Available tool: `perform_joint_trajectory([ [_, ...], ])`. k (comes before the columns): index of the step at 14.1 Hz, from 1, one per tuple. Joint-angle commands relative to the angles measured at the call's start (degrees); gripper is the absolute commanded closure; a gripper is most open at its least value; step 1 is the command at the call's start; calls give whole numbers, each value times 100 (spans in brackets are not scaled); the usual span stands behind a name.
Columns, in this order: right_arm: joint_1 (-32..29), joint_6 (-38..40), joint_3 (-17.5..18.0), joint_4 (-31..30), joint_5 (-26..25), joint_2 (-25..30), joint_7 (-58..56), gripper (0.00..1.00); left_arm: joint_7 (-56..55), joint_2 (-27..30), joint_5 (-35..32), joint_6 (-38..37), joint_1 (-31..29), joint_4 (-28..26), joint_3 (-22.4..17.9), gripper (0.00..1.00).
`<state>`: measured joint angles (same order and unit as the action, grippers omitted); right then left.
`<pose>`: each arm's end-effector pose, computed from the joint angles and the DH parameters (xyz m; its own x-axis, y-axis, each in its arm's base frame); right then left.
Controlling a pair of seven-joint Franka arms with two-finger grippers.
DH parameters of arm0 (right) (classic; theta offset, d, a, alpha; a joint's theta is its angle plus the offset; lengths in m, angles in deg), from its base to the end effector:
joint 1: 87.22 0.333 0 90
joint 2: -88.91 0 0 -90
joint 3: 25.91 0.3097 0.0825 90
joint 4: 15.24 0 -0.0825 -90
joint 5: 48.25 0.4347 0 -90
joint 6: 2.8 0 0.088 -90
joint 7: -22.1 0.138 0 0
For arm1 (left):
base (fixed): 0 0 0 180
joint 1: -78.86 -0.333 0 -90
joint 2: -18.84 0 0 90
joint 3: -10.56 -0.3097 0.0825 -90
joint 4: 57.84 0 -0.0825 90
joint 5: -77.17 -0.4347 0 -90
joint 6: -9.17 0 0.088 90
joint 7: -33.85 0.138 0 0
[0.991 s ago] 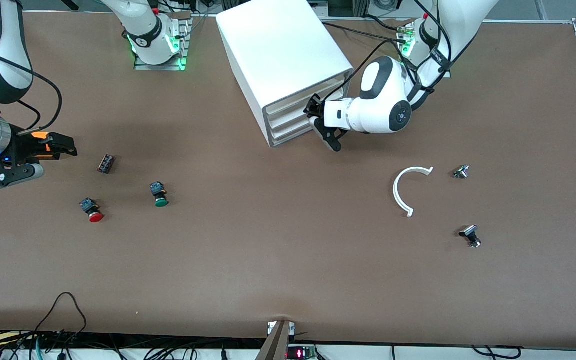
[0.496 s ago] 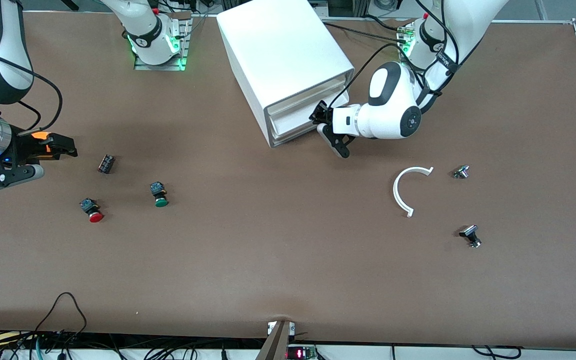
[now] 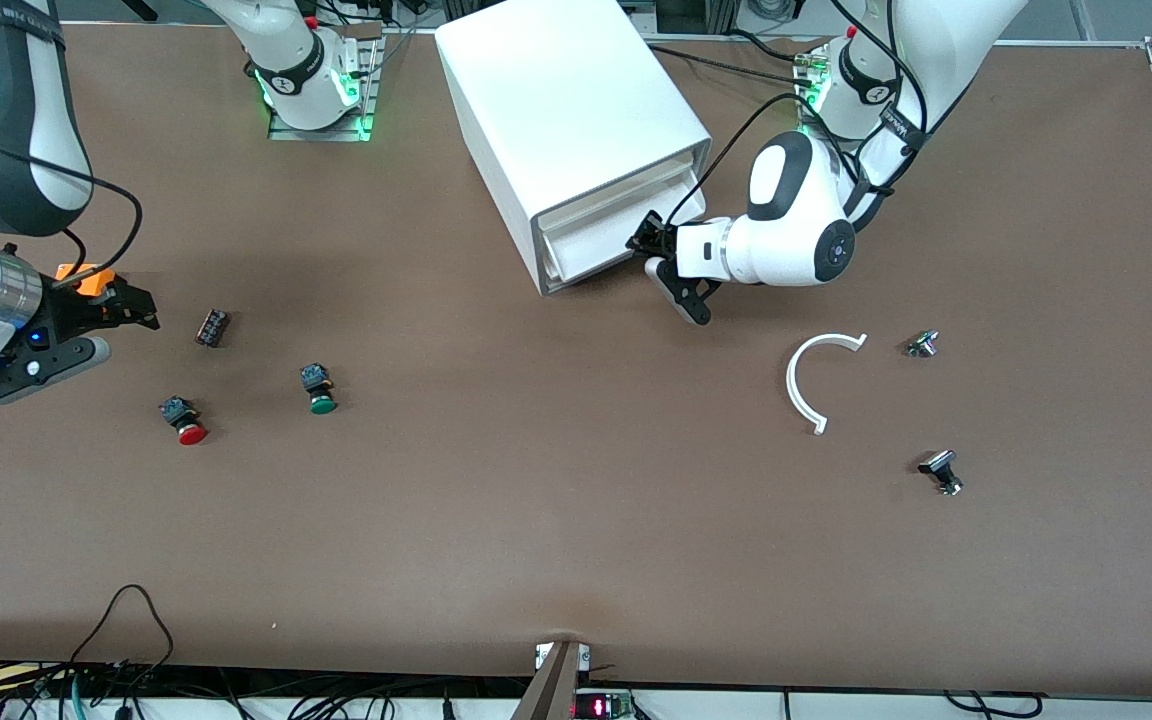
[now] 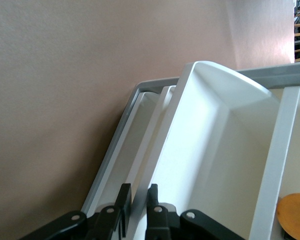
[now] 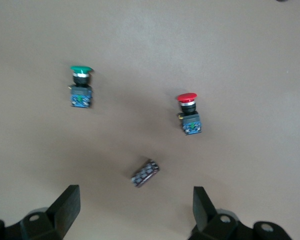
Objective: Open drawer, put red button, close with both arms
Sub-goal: 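Pull the drawer open with the left gripper while the right gripper reaches the red button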
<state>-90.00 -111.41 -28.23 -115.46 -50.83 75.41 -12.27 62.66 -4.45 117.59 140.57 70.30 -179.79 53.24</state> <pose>0.6562 -0.0621 0.3705 0.8591 0.5014 -0.1023 0.5033 -0.8641 -0.0086 0.4687 -0.3696 0.1977 0.8537 -0.5206 -0.0125 -0.3629 -0.6120 0.7027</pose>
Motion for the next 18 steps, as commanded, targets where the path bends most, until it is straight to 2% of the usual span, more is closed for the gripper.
perform_joint_trajectory([
  [1,-21,-816,-303,-742,-67,172,-1112,0,20,-61,-69,113,-5,-5,-251,100],
  [6,-29,-2750,-611,-1903,-50,111,-2117,0,-15,-70,-350,43,-5,231,-382,100],
  [12,-196,-3578,-612,-1914,117,-504,-2400,0,-129,-70,-456,43,-5,373,-461,100],
  [16,-196,-3860,-594,-1773,907,-899,-2882,0,-138,-70,-456,43,-23,452,-470,100],
  [18,-196,-3913,-585,-1712,1040,-1049,-2945,0,-138,-70,-456,43,-23,461,-541,100],
])
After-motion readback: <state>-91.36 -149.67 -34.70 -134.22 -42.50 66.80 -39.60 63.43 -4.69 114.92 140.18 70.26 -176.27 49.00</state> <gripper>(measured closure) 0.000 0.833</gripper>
